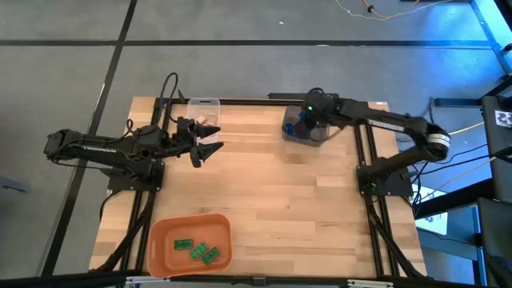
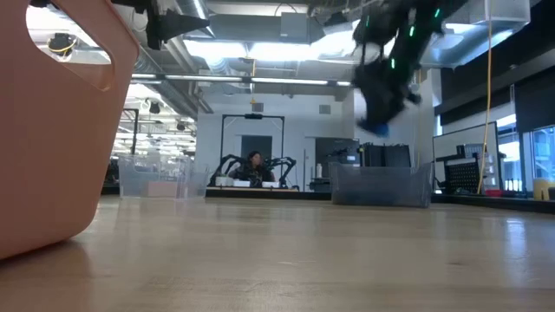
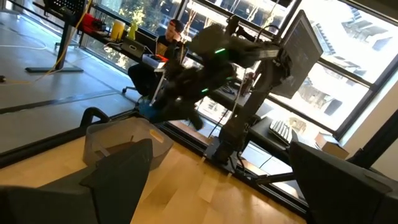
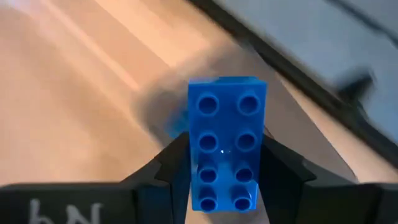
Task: Sort & place blocks by color
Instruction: Put the blue game piece into the black transparent bin
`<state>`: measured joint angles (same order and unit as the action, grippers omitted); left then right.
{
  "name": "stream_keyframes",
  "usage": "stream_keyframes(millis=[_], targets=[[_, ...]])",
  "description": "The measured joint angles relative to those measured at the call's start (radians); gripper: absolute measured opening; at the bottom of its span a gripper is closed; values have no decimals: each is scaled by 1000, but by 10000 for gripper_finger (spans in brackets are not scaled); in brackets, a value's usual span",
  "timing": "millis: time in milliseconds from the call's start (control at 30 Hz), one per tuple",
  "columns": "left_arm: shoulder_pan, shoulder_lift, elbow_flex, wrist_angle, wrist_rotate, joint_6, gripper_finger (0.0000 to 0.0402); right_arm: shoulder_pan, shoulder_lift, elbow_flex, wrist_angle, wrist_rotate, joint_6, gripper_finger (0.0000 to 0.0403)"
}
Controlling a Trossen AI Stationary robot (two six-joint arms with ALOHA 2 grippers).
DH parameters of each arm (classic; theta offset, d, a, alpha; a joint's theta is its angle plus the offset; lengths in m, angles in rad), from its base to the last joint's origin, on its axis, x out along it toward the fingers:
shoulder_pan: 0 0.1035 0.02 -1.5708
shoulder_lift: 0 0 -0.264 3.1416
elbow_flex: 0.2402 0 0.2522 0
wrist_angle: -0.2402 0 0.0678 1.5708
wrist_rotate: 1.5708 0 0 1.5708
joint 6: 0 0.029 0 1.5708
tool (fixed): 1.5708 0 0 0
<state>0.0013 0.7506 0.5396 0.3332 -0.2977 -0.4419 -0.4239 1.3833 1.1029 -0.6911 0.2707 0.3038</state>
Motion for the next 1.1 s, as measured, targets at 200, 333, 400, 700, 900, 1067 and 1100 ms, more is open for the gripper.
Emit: stream_keyframes(millis=[200,333,400,700,900,1067,1100], targets=[[0,0,0,3,0,0,369,-150,138,-79,-39,-3,8,141],[0,0,0,15,-1,1,369,-186,191,-90,21,-1,37,141],[0,0,0,22,-1,5,369,-194,209,-91,45,2,60,141],[0,0,0,22,-1,6,369,-214,219,-84,28,-6,32,373],[0,0,0,21,-1,6,369,-214,202,-54,1,-76,4,343],[0,0,0,19,-1,6,369,-216,189,-54,15,-254,97,328],[0,0,0,19,-1,6,369,-216,188,-54,22,-275,112,327]])
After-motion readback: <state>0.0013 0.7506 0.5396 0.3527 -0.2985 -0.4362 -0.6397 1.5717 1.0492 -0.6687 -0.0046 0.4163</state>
